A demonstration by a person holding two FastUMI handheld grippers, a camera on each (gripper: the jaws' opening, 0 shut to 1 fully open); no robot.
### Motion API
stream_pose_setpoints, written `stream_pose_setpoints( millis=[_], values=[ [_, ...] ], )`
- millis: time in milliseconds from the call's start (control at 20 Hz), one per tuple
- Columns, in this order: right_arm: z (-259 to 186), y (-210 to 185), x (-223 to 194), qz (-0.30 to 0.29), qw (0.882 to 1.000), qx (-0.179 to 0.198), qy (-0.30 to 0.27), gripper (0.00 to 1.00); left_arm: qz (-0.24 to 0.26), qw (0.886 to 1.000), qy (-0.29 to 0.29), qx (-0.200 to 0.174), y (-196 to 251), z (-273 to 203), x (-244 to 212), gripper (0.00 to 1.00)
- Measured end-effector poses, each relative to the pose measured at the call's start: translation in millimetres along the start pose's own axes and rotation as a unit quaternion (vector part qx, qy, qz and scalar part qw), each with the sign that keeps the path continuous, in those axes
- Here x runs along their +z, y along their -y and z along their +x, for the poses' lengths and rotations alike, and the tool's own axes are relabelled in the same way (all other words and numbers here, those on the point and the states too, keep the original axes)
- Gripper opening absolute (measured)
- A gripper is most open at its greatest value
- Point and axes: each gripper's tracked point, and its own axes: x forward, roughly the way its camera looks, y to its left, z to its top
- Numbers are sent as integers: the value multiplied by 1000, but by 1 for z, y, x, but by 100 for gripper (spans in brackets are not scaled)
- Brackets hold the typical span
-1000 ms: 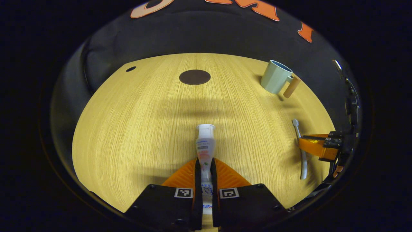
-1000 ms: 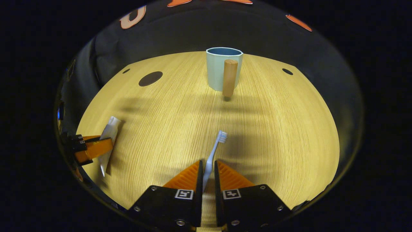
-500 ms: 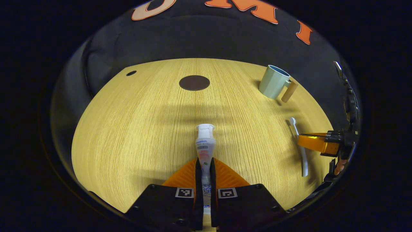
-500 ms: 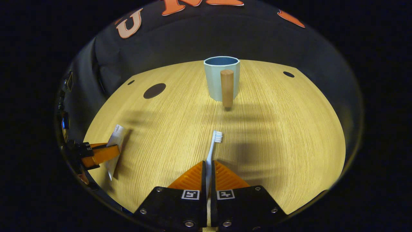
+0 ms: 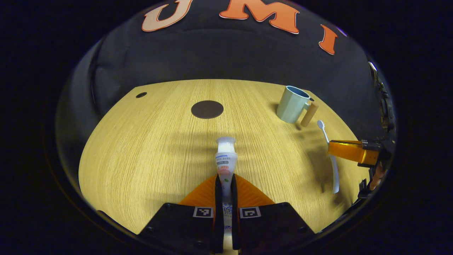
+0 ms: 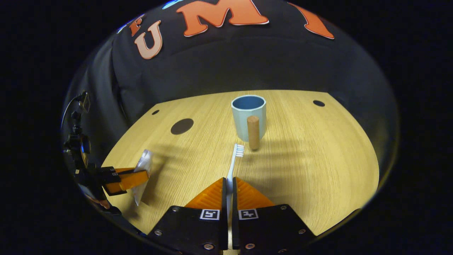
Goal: Put the toothbrush and toothpaste on the desktop into the cup, then pick up the cup and place it on the coaster on the desktop.
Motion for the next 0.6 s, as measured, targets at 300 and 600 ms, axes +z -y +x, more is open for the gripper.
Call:
stream_pose_setpoints(
  millis=[300, 600],
  values=[
    [-25, 0, 83, -11, 994, 9, 106, 5, 6, 1000, 15, 1, 6, 8, 17, 13],
    [-11, 11, 144, -3, 983, 15, 183, 5, 8, 1000, 24, 6, -7, 23, 31, 13]
  ],
)
